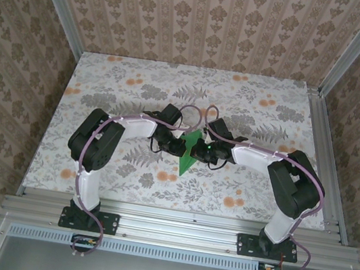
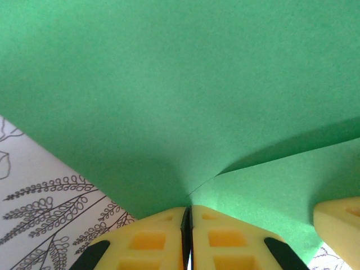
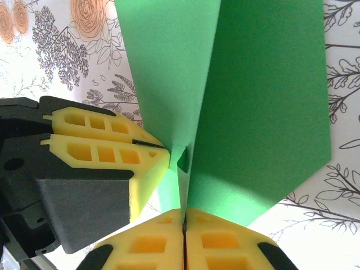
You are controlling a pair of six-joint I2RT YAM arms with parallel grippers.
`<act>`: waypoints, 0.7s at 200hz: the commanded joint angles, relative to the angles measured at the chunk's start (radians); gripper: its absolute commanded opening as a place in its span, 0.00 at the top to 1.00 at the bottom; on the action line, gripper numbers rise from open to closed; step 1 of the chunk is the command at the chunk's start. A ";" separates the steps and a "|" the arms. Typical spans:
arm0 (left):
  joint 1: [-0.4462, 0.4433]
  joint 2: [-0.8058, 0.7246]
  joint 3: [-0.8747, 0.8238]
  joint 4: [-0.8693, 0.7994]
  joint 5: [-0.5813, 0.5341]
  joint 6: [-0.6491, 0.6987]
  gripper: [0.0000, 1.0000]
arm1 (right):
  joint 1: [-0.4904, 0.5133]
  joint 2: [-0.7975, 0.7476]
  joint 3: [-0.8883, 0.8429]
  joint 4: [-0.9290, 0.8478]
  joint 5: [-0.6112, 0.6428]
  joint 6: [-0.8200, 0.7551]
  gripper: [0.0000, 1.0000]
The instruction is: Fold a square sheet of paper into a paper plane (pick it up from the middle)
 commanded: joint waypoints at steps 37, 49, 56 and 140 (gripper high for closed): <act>0.002 0.092 -0.077 -0.099 -0.099 0.027 0.89 | 0.003 0.034 0.036 0.019 -0.031 0.005 0.94; 0.005 0.089 -0.084 -0.091 -0.092 0.024 0.89 | 0.003 0.044 0.043 0.020 -0.033 0.006 0.95; 0.006 0.087 -0.089 -0.083 -0.088 0.021 0.90 | 0.003 0.049 0.046 0.022 -0.036 0.005 0.94; 0.033 0.053 -0.136 -0.014 -0.024 -0.007 0.93 | 0.004 0.106 0.070 0.075 -0.072 0.034 0.94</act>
